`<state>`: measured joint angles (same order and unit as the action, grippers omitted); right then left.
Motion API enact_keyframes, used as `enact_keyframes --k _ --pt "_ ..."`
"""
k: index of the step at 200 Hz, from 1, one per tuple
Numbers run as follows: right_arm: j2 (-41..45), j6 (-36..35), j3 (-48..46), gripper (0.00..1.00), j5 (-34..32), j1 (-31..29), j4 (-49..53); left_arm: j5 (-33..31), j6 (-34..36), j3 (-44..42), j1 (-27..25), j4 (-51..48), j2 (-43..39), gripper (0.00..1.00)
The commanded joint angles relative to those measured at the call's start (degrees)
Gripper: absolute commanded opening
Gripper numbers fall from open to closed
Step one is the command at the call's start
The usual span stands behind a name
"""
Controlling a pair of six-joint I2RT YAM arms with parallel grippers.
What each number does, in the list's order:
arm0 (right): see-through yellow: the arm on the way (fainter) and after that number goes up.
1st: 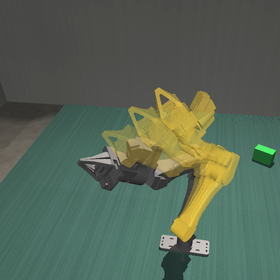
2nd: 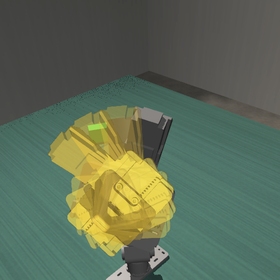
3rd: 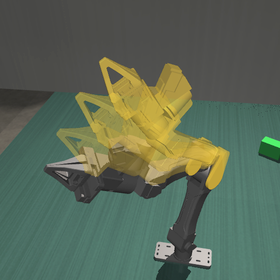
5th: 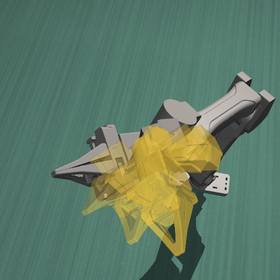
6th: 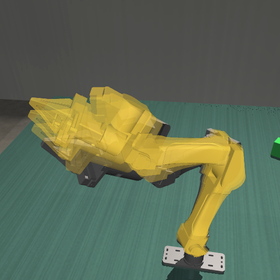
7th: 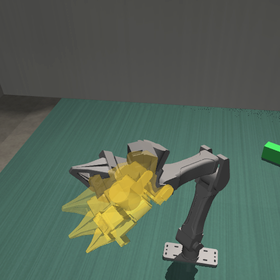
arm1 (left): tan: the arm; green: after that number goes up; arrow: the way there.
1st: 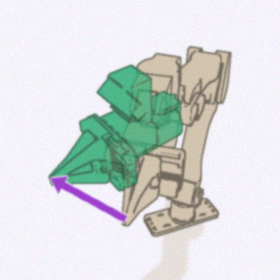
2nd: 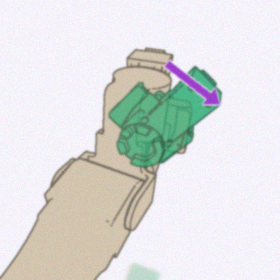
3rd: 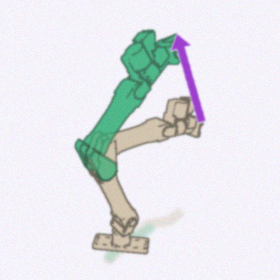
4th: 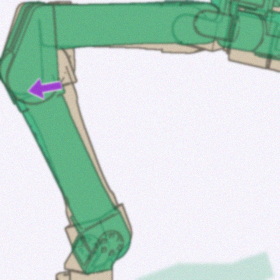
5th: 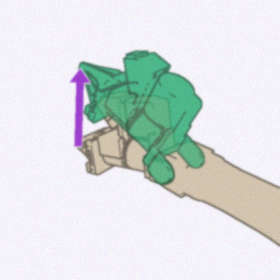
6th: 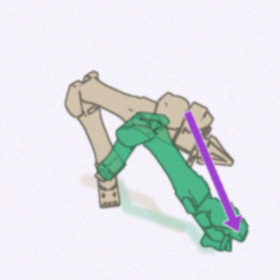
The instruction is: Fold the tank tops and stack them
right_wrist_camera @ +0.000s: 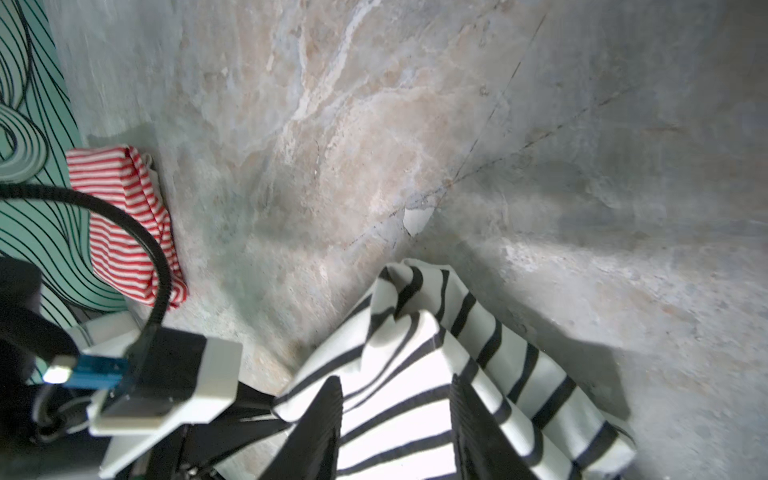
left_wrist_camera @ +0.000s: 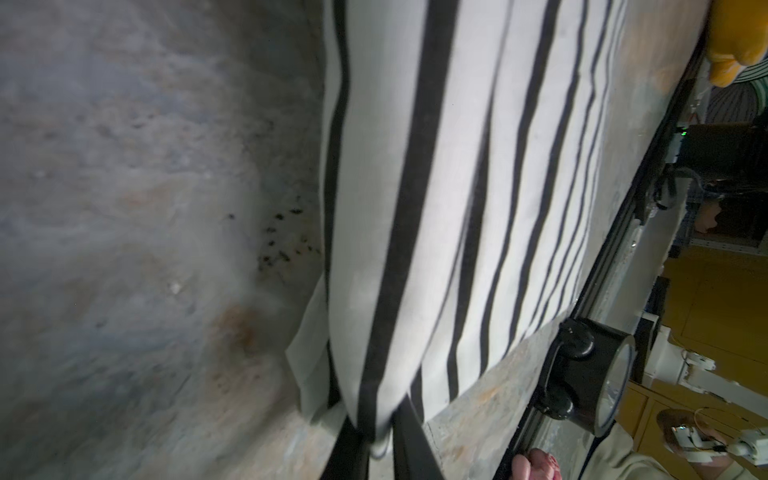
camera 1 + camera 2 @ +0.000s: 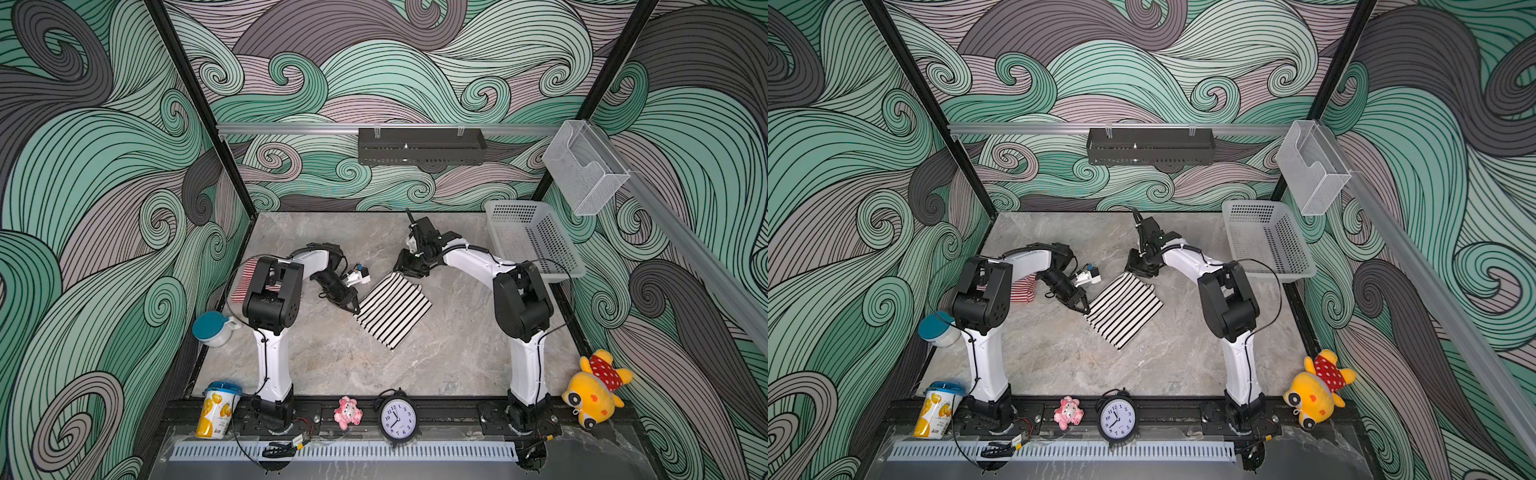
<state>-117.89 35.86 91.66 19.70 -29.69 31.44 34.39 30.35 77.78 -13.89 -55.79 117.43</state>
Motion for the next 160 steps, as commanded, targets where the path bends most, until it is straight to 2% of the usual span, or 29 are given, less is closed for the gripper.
enact_keyframes --k 1,15,27,85,160 --pt "1.4 0.4 -1.5 0.21 0.8 -0.6 -3.8 -5.5 -3.5 -0.5 0.1 3.6 -2.3 0.17" --pt "0.6 0.4 -1.6 0.11 0.9 -0.8 -4.1 -7.1 -4.5 -0.5 0.1 4.7 -2.2 0.17" --pt "-0.4 0.6 -1.4 0.07 1.4 -0.8 -4.8 -8.3 -5.1 -0.1 0.1 5.1 -2.0 0.18" --pt "-7.6 1.9 3.6 0.07 4.0 0.1 -4.9 -18.1 -8.4 2.6 -0.2 6.4 0.5 0.19" --pt "-8.7 7.4 -4.6 0.09 6.7 3.0 -17.5 -28.2 -9.7 11.3 -0.3 5.4 5.7 0.19"
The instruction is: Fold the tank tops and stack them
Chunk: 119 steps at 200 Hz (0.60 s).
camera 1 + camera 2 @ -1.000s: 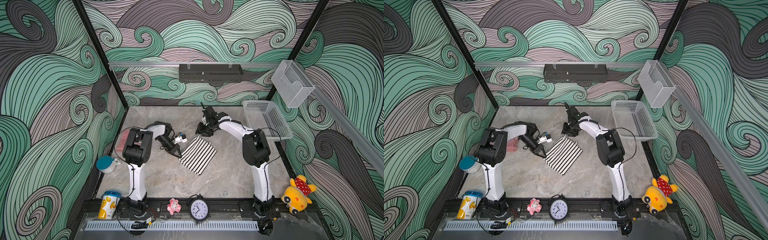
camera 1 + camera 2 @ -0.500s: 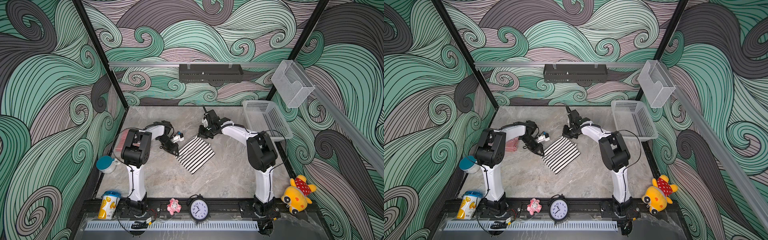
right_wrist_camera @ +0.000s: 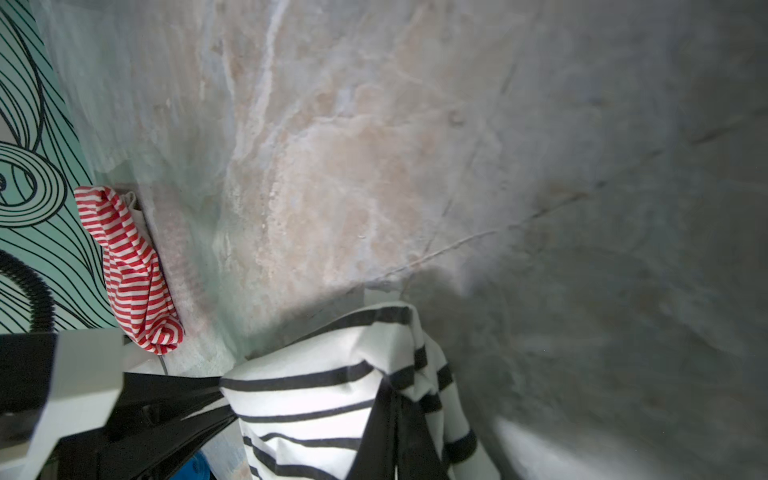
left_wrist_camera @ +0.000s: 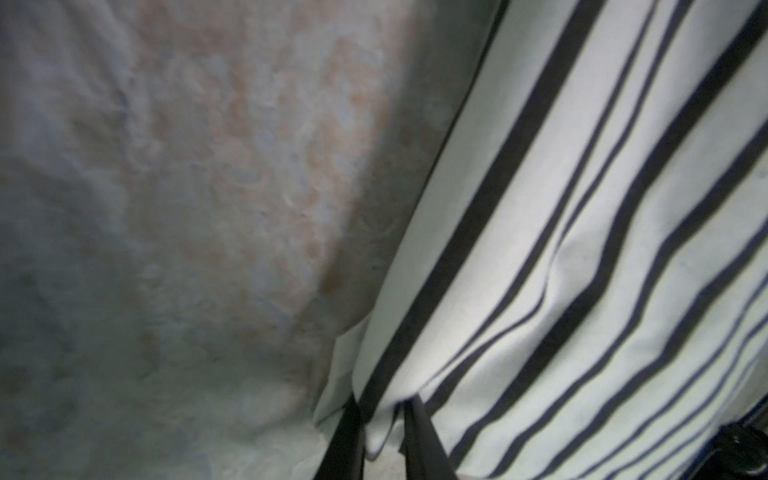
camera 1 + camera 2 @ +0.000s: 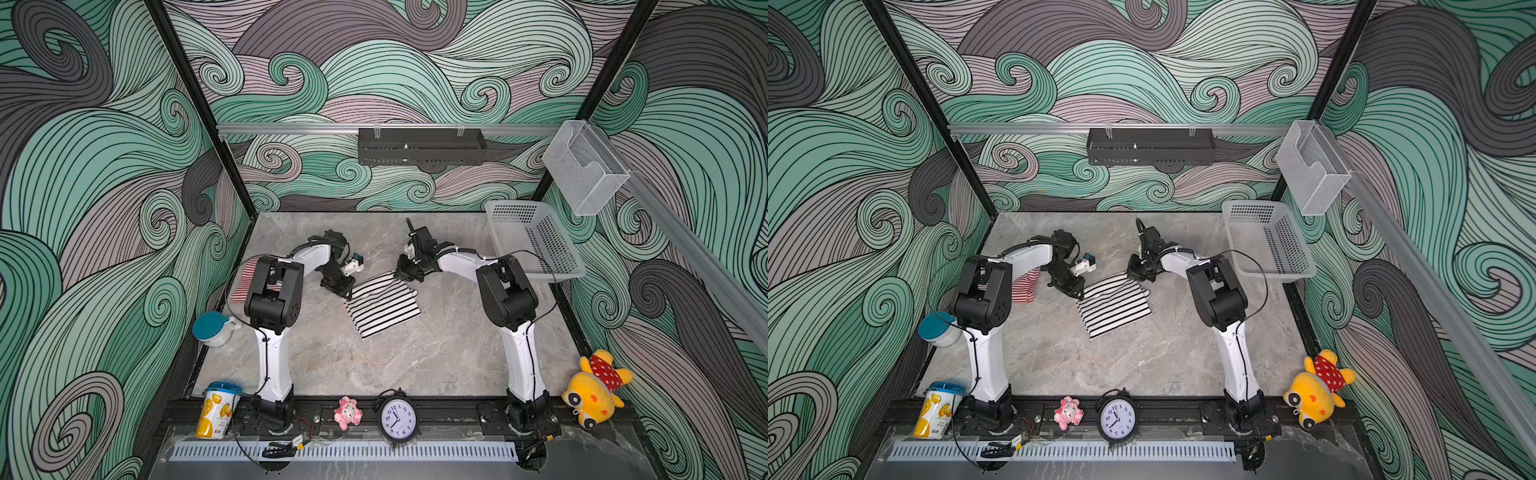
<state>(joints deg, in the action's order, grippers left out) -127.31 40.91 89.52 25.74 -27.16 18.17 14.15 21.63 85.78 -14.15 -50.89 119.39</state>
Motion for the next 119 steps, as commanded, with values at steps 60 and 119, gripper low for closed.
enact_keyframes --k 60,119 --pt "10.1 5.0 -13.7 0.19 2.6 -0.3 -11.7 -14.5 -1.1 16.7 -0.3 -4.9 10.2 0.23" --pt "21.3 5.9 -24.3 0.32 -0.3 -4.3 -14.6 -10.2 -3.3 11.4 -0.6 -4.4 -3.0 0.56"
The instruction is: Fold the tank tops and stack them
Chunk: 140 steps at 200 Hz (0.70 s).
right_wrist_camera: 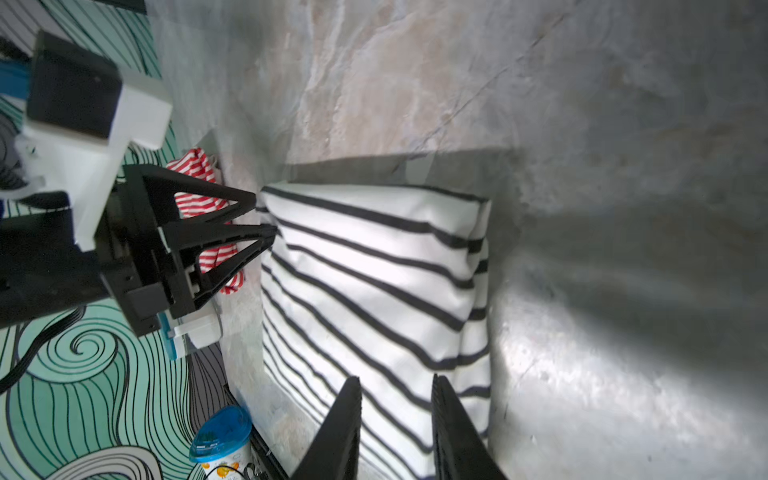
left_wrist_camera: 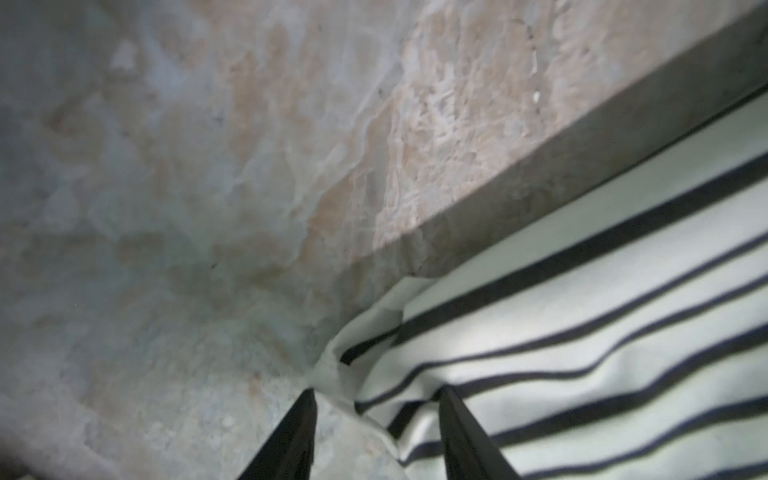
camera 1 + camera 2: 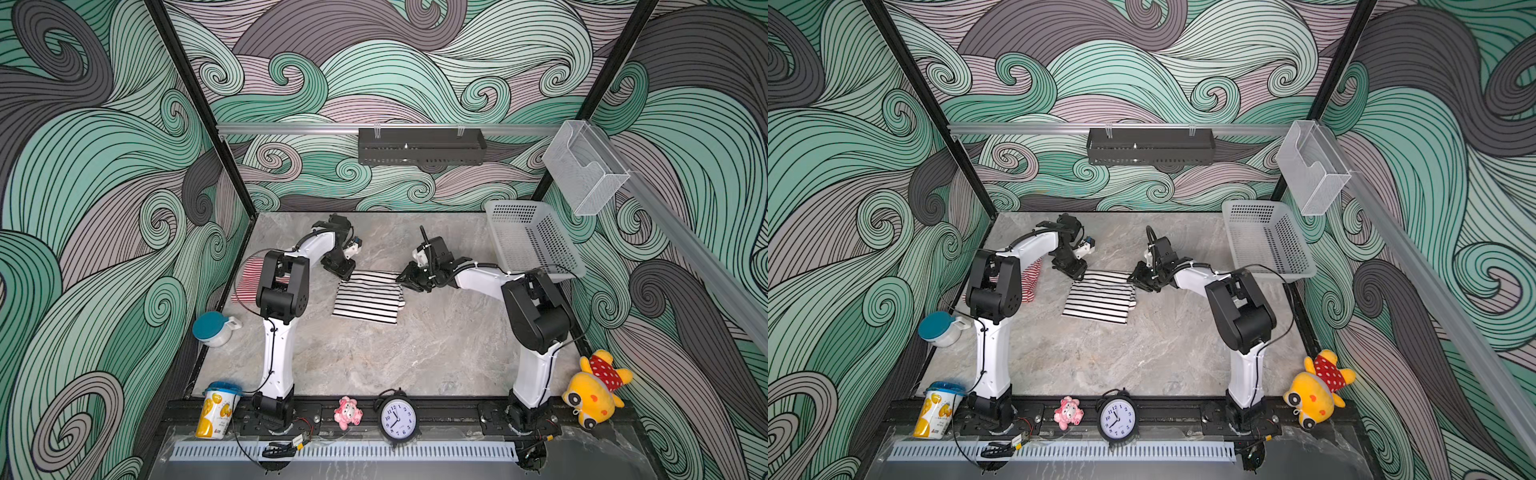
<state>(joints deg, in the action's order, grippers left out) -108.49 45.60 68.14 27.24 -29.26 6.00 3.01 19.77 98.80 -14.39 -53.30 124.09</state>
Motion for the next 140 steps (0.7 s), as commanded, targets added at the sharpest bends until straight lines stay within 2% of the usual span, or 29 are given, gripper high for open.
enact_keyframes --k 1,34,67,102,140 --pt "2.5 1.2 -3.1 0.32 -1.8 -2.3 -2.4 1.0 -1.4 -1.8 -0.4 -2.0 -7.9 0.56" --pt "2.4 2.1 -5.8 0.28 -1.9 -5.1 -5.3 3.1 -1.6 -8.5 -0.3 -1.4 -14.7 0.56" --pt "0.4 2.9 -7.9 0.24 -1.5 -5.6 -8.4 5.6 -1.2 -14.6 -0.1 -0.3 -17.6 0.56" --pt "-1.1 4.0 -10.9 0.23 -1.7 -6.1 -10.8 9.4 -0.6 -20.1 0.8 1.2 -18.3 0.64" --pt "-2.8 4.8 -12.9 0.23 -1.9 -6.0 -12.2 13.4 -1.1 -20.9 3.2 1.6 -15.8 0.65"
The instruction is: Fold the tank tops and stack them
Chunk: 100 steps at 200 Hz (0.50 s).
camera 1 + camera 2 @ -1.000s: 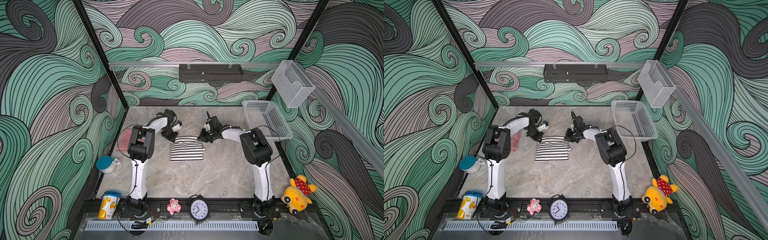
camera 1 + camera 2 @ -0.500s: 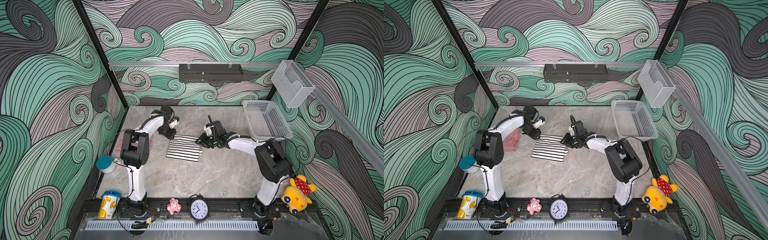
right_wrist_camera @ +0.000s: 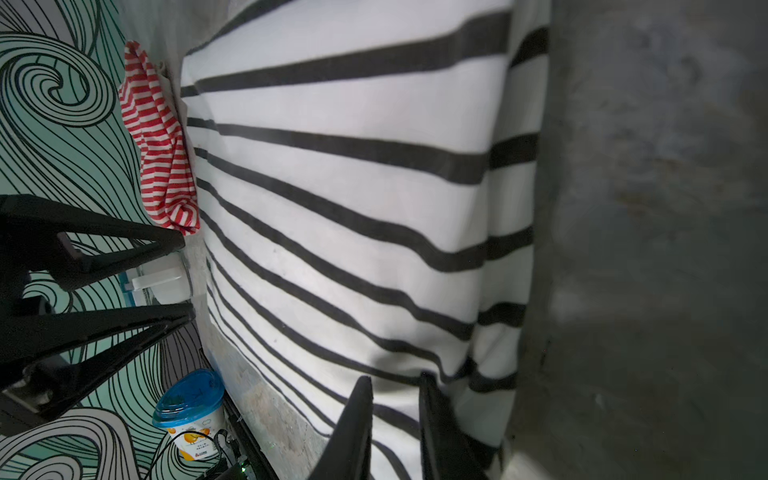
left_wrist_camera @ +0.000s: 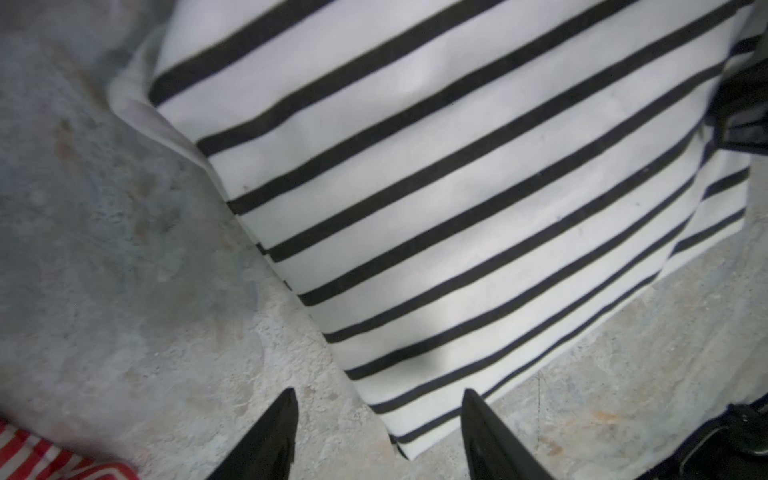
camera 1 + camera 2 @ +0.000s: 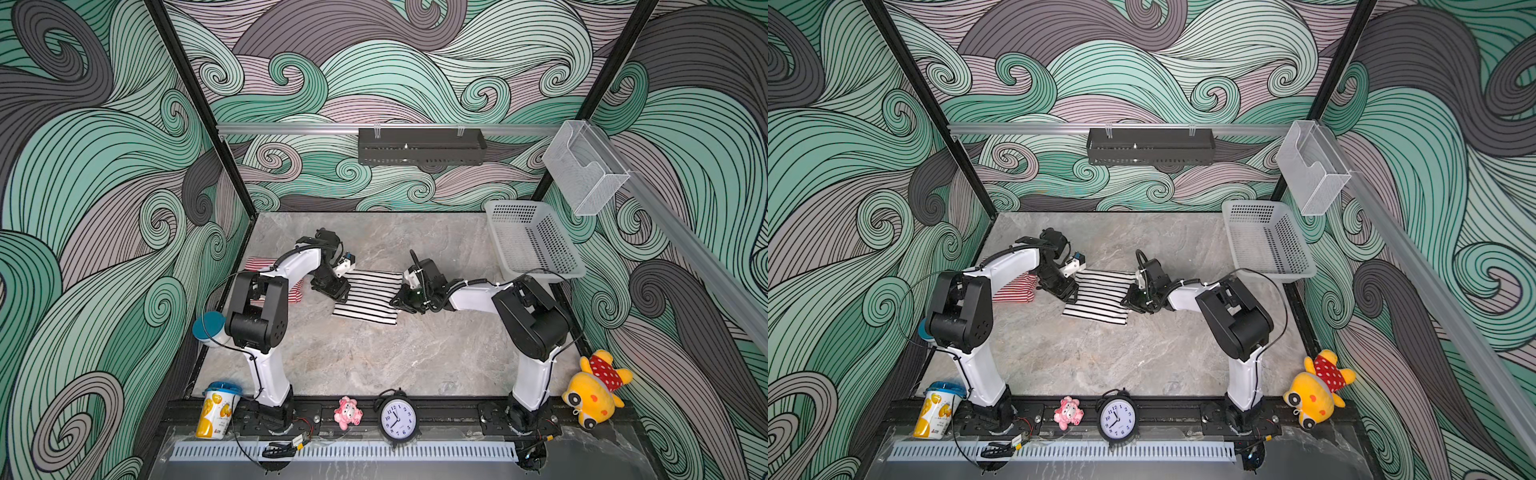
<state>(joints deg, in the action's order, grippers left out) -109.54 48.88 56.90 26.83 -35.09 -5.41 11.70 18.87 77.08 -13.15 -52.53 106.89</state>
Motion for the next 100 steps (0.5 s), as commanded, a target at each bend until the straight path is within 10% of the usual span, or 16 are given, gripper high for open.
enact_keyframes --k 1,100 --pt "-1.7 1.6 -1.7 0.23 -1.6 -0.2 -0.9 4.9 -0.2 0.8 2.1 0.9 1.5 0.65" --pt "-3.6 3.2 -5.5 0.21 -1.7 -0.6 -3.7 13.4 -3.9 6.4 6.7 -0.1 11.1 0.66"
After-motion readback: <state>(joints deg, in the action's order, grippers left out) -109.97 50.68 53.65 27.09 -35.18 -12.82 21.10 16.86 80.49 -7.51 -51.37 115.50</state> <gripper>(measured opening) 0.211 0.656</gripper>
